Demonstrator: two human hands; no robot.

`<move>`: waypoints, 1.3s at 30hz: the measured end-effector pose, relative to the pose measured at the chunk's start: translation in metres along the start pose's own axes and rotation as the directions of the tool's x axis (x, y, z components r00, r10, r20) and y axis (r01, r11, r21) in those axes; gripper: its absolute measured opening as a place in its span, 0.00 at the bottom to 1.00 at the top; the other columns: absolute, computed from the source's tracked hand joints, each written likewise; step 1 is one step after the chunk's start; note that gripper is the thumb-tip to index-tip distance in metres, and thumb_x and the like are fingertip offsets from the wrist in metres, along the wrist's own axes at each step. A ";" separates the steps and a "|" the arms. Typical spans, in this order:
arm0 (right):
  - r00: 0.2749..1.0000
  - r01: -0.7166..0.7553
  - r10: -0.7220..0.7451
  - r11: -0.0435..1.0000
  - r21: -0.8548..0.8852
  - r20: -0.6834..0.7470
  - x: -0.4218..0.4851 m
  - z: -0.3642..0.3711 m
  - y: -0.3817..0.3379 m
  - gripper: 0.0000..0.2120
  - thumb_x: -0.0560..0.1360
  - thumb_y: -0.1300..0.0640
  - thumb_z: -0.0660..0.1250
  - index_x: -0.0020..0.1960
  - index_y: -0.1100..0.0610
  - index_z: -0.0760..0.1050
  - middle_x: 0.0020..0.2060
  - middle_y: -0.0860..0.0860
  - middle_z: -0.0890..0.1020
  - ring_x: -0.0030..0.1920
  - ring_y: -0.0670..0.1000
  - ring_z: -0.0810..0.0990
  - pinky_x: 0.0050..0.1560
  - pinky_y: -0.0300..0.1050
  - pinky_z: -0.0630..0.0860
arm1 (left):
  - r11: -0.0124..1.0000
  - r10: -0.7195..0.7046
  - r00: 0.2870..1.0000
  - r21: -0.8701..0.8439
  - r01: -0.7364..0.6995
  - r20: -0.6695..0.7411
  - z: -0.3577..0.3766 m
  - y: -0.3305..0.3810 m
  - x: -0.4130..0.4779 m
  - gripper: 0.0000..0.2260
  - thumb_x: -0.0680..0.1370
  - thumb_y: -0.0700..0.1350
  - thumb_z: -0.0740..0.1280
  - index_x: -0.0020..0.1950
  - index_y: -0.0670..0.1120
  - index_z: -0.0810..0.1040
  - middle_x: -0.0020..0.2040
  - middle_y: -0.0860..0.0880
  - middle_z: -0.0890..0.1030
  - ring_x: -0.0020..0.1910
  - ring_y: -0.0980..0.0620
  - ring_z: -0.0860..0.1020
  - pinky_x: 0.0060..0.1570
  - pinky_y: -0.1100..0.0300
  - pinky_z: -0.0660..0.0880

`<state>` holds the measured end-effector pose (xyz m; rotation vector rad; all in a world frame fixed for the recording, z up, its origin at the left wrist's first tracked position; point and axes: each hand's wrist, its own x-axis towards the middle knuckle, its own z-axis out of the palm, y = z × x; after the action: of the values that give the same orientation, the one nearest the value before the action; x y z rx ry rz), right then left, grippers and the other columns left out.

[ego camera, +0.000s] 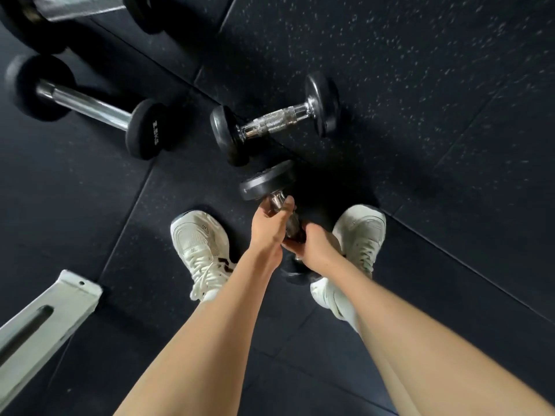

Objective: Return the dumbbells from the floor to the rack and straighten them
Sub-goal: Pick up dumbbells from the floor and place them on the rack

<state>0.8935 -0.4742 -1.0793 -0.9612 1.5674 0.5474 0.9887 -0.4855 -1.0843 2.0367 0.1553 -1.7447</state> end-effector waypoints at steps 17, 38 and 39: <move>0.969 0.149 -0.146 0.989 0.001 -0.198 -0.426 -0.189 -0.135 0.18 0.72 0.39 0.66 0.54 0.50 0.77 0.47 0.50 0.84 0.48 0.55 0.82 0.46 0.46 0.75 | 0.976 0.218 0.971 -0.013 -0.217 0.096 -0.012 0.227 -0.441 0.02 0.75 0.42 0.69 0.45 0.49 0.78 0.43 0.49 0.82 0.48 0.47 0.80 0.52 0.53 0.78; 0.629 0.598 -0.260 0.764 0.242 -0.733 -0.629 -0.416 -0.287 0.11 0.70 0.47 0.69 0.32 0.51 0.74 0.32 0.50 0.81 0.33 0.51 0.78 0.37 0.45 0.69 | 0.658 0.649 0.620 0.084 -0.748 0.441 0.078 0.509 -0.680 0.05 0.75 0.38 0.69 0.50 0.44 0.79 0.41 0.48 0.80 0.44 0.49 0.78 0.49 0.57 0.76; 0.627 0.604 -0.252 0.754 0.256 -0.737 -0.627 -0.434 -0.293 0.11 0.70 0.48 0.69 0.33 0.51 0.74 0.31 0.49 0.80 0.32 0.50 0.77 0.36 0.45 0.68 | 0.636 0.655 0.605 0.103 -0.765 0.451 0.092 0.524 -0.680 0.03 0.75 0.39 0.69 0.47 0.45 0.79 0.39 0.49 0.79 0.43 0.50 0.77 0.46 0.60 0.76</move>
<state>0.8851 -0.8007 -0.3309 -1.1552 1.8545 -0.6285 0.9671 -0.8524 -0.3030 1.5182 -0.9832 -1.5926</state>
